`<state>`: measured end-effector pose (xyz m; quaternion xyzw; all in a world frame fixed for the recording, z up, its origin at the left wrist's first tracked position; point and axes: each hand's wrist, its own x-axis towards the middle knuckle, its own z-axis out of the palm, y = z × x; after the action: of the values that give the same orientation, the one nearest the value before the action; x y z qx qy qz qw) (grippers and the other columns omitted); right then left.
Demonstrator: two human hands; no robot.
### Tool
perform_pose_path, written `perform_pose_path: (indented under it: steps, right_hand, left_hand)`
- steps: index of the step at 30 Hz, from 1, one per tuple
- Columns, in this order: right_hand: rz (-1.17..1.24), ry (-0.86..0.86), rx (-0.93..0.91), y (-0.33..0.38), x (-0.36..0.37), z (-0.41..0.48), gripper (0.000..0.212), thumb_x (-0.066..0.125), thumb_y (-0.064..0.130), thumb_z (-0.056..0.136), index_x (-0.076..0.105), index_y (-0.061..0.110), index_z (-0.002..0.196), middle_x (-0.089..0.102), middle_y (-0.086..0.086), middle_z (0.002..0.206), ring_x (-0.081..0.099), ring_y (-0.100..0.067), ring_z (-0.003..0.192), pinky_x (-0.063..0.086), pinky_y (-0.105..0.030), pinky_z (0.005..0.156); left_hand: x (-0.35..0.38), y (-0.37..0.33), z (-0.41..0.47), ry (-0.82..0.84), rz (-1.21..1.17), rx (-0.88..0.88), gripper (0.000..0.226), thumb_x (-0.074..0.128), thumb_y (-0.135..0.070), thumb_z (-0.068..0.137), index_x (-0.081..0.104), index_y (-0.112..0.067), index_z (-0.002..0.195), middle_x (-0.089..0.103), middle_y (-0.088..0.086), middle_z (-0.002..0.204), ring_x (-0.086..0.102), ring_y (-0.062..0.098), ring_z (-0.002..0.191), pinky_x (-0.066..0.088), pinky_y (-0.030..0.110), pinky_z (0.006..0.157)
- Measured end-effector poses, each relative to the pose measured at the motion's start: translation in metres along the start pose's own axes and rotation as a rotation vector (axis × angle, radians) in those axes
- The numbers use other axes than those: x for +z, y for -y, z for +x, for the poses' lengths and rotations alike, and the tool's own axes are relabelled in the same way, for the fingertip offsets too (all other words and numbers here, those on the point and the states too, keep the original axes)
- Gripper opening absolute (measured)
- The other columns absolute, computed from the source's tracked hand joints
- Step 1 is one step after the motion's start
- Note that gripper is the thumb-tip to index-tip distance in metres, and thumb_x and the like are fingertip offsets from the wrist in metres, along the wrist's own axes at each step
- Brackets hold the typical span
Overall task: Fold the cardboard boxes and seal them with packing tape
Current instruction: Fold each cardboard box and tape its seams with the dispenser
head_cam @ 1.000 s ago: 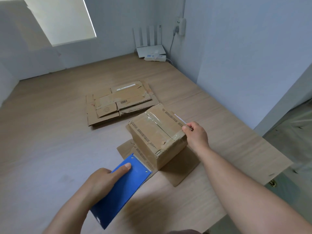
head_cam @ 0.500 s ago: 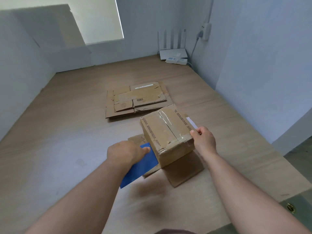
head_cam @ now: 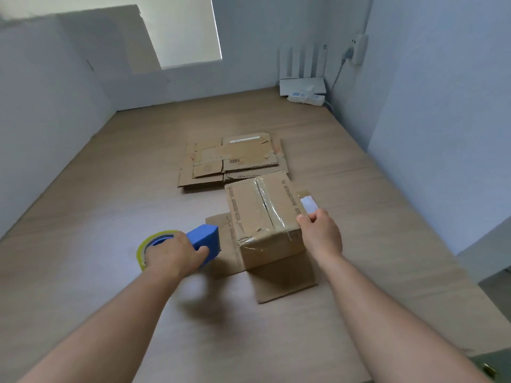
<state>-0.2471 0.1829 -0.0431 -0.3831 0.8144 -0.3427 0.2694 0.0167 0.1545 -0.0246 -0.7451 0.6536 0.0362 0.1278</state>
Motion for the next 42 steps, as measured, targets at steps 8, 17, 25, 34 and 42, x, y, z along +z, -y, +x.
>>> perform_pose_path:
  steps: [8, 17, 25, 34, 42]
  right_hand:
    - [-0.065, 0.051, -0.135, -0.009, -0.001, 0.009, 0.025, 0.051, 0.037, 0.091, 0.052, 0.014, 0.083, 0.059, 0.001, 0.083, 0.053, -0.020, 0.075, 0.036, -0.030, 0.058]
    - [-0.230, 0.113, -0.216, -0.008, 0.000, 0.014, 0.056, 0.036, 0.063, 0.089, 0.048, 0.015, 0.116, 0.058, -0.004, 0.115, 0.055, -0.027, 0.105, 0.046, -0.039, 0.083]
    - [-0.458, 0.109, -0.206, 0.006, 0.015, 0.023, 0.084, 0.054, 0.076, 0.072, 0.040, 0.009, 0.120, 0.054, -0.009, 0.124, 0.051, -0.030, 0.117, 0.040, -0.040, 0.089]
    - [-0.460, 0.349, -0.428, -0.001, -0.020, 0.055, 0.052, 0.041, 0.072, 0.083, 0.043, 0.021, 0.075, 0.053, 0.002, 0.076, 0.050, -0.024, 0.078, 0.034, -0.033, 0.063]
    - [-0.833, 0.367, -0.826, -0.006, -0.027, 0.066, 0.055, 0.049, 0.066, 0.084, 0.044, 0.014, 0.101, 0.062, -0.008, 0.107, 0.060, -0.030, 0.095, 0.031, -0.032, 0.064]
  left_hand:
    - [0.055, 0.002, -0.008, -0.054, -0.057, -0.057, 0.045, 0.030, -0.051, 0.098, 0.044, -0.012, 0.115, 0.069, 0.003, 0.099, 0.063, 0.023, 0.092, 0.037, 0.032, 0.074]
    - [0.027, -0.101, -0.040, 0.022, -1.064, 0.059, 0.073, 0.024, -0.059, 0.096, 0.012, -0.014, 0.152, 0.033, 0.005, 0.153, 0.038, 0.027, 0.136, 0.036, 0.045, 0.110]
    - [0.023, -0.128, -0.031, -0.063, -0.812, -0.257, 0.067, 0.034, -0.065, 0.092, 0.040, -0.010, 0.130, 0.059, 0.011, 0.123, 0.057, 0.033, 0.107, 0.051, 0.041, 0.083]
    - [0.023, -0.112, -0.024, -0.009, -0.771, -0.132, 0.100, 0.008, -0.079, 0.079, 0.028, -0.008, 0.146, 0.059, 0.013, 0.124, 0.060, 0.031, 0.103, 0.051, 0.041, 0.080]
    - [0.031, -0.092, -0.018, -0.046, -0.270, 0.171, 0.093, 0.024, -0.074, 0.084, -0.024, -0.025, 0.148, 0.066, 0.010, 0.110, 0.063, 0.022, 0.081, 0.050, 0.032, 0.067]
